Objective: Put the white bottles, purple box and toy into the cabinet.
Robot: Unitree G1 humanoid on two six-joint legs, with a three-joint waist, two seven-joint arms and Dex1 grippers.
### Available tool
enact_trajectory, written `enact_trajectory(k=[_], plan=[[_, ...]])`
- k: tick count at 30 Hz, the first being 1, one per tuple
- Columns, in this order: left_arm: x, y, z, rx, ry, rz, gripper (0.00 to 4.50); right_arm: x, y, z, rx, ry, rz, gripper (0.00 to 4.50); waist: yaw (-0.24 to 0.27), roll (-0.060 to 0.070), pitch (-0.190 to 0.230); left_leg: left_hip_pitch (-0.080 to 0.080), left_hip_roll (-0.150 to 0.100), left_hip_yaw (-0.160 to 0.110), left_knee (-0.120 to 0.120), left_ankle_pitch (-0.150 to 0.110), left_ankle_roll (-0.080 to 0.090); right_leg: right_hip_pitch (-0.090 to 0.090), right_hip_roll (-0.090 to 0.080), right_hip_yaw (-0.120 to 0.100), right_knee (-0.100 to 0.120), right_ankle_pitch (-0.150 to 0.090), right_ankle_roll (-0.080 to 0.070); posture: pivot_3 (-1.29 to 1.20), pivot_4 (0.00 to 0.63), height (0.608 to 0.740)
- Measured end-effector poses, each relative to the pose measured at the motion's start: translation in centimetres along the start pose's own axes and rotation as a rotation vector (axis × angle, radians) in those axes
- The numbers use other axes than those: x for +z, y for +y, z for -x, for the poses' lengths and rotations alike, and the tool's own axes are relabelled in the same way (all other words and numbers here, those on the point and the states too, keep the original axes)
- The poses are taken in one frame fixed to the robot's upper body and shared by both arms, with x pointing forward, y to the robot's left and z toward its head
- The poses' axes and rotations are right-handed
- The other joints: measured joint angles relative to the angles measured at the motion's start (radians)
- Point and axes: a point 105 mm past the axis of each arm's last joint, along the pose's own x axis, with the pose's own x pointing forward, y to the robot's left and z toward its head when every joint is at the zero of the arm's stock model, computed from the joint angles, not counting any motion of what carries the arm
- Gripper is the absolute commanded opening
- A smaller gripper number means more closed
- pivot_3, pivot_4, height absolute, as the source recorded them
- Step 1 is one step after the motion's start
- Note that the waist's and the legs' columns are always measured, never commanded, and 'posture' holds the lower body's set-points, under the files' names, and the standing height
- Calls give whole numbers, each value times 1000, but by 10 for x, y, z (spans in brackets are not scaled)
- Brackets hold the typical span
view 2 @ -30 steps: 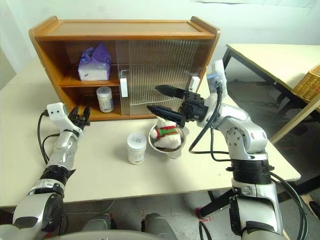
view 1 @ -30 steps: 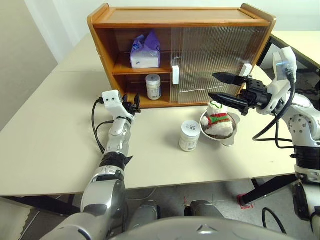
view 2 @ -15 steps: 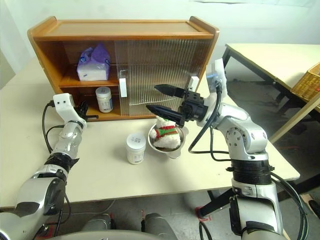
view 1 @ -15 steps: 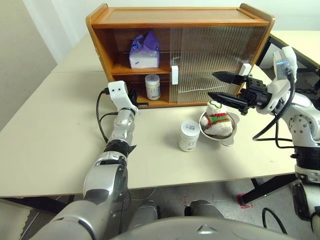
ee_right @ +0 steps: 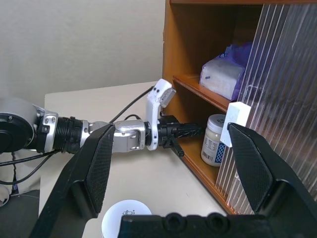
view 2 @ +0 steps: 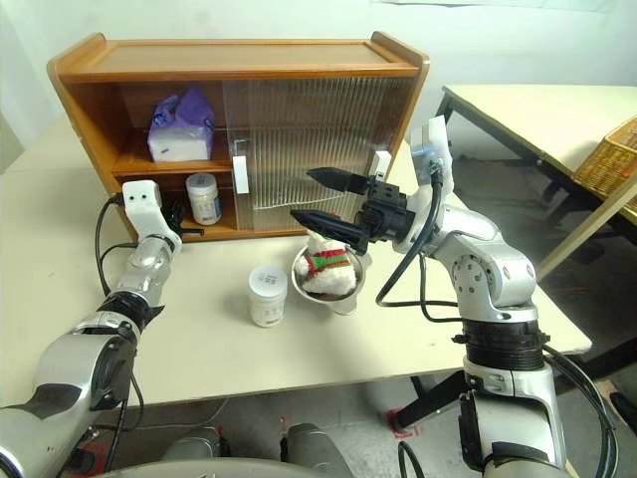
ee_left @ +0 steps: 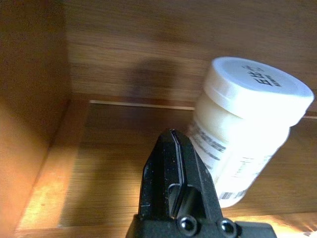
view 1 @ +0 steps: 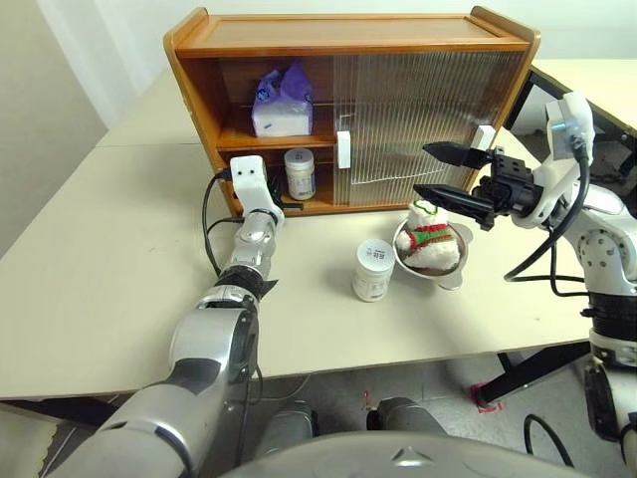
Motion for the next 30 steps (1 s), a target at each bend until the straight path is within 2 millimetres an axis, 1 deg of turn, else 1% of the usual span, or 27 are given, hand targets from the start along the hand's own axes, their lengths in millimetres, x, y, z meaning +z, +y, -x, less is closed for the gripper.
enact_trajectory(k=[11, 14, 18, 23, 26, 30], plan=[[-7, -3, 0, -15, 36, 2, 34, 3, 1, 5, -22, 1, 12, 4500, -14, 0, 0, 0, -1, 2, 0, 0, 0, 0, 0, 0, 0, -1, 1, -197, 0, 740], [-8, -7, 0, -30, 43, 5, 34, 2, 1, 6, -30, 4, 9, 4500, -16, 0, 0, 0, -2, 2, 0, 0, 0, 0, 0, 0, 0, -1, 1, -217, 0, 740], [-4, -13, -3, -50, 42, 2, 34, 5, 3, 10, -42, 10, 17, 4500, -24, 0, 0, -1, -2, 3, 0, 0, 0, 0, 0, 0, -1, -1, 2, -237, 0, 740], [-3, -19, -4, -73, 46, -6, 34, 5, 4, 16, -73, 11, 19, 4500, -50, 0, 0, -2, -3, 4, 0, -1, 1, 0, -1, 0, -1, -2, 4, -257, 0, 740], [-3, -23, -5, -87, 50, -8, 34, 7, 5, 16, -76, 9, 29, 4500, -67, 0, 0, -3, -3, 5, 0, -1, 1, -1, -1, -1, -2, -3, 5, -262, 0, 740], [-2, -23, -5, -87, 53, -12, 34, 6, 5, 17, -85, 10, 24, 4500, -88, 0, 0, -4, -3, 5, 0, -1, 1, -1, -1, -1, -2, -3, 6, -251, 0, 740]])
